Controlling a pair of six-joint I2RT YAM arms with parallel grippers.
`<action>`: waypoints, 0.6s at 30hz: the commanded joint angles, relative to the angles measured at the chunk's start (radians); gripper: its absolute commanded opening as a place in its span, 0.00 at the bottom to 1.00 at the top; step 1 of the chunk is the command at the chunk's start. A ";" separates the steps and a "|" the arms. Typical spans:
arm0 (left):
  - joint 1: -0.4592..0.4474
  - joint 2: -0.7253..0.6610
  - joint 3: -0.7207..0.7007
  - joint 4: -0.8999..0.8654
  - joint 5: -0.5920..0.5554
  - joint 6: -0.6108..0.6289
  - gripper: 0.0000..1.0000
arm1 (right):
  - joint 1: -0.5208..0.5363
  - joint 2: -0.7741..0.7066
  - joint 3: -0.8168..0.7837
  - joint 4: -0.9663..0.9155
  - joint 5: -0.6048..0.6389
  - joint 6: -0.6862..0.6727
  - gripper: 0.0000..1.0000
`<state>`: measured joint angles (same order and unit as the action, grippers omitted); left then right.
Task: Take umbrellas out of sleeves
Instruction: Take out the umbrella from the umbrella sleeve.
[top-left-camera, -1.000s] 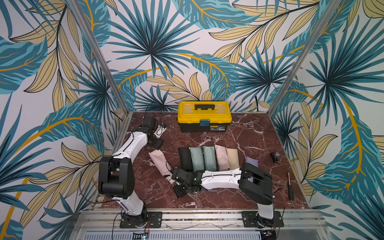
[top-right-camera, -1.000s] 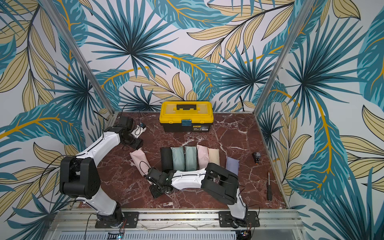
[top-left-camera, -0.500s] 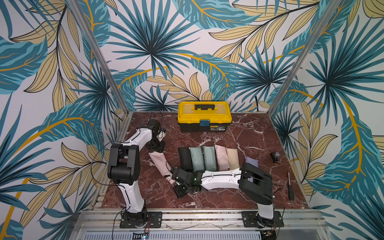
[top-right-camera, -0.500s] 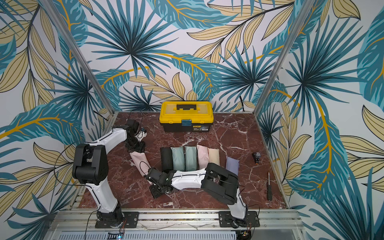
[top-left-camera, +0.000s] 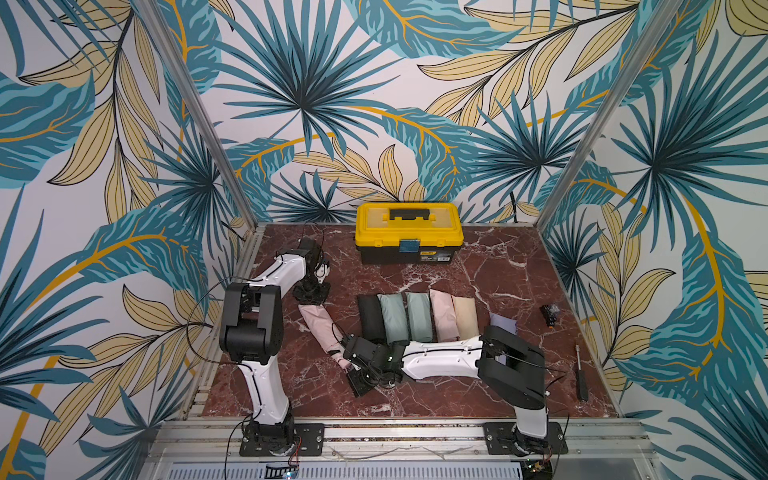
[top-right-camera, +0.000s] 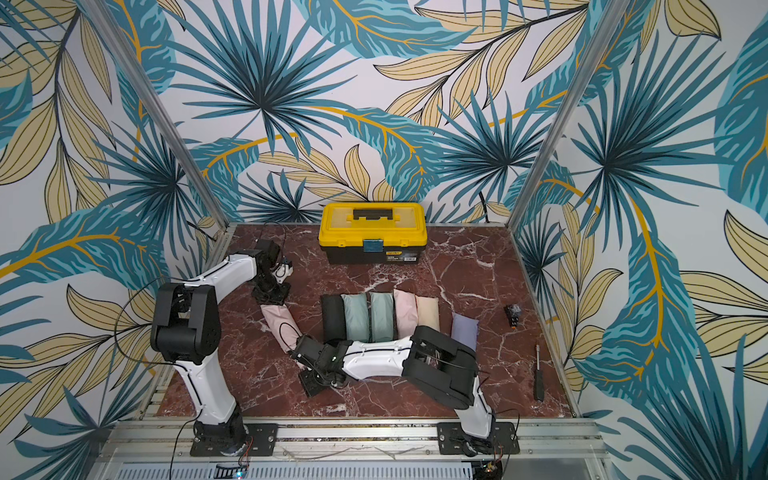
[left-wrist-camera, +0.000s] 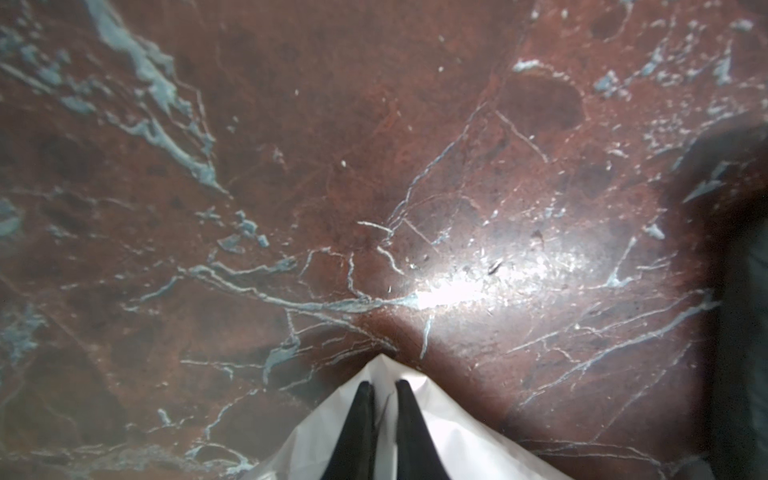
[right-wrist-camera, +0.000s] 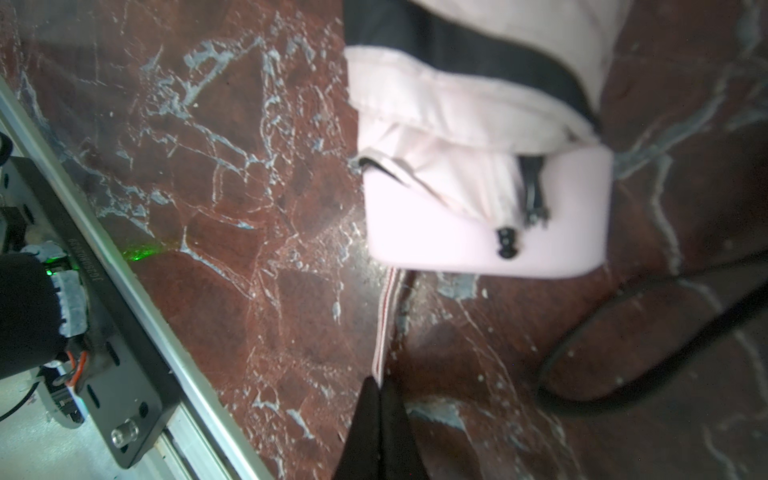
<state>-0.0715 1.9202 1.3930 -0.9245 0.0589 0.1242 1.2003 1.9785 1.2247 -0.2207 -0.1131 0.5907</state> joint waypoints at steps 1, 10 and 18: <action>-0.002 -0.012 0.041 -0.010 -0.020 0.000 0.06 | 0.004 0.003 -0.018 -0.008 -0.003 0.009 0.00; 0.028 0.011 0.110 -0.011 -0.046 0.012 0.00 | 0.004 -0.001 -0.020 -0.006 0.002 0.012 0.00; 0.051 0.037 0.154 -0.011 -0.053 0.011 0.00 | 0.004 0.003 -0.018 -0.007 -0.003 0.014 0.00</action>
<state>-0.0395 1.9472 1.4952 -0.9939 0.0414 0.1261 1.1965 1.9785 1.2247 -0.1837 -0.0898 0.5949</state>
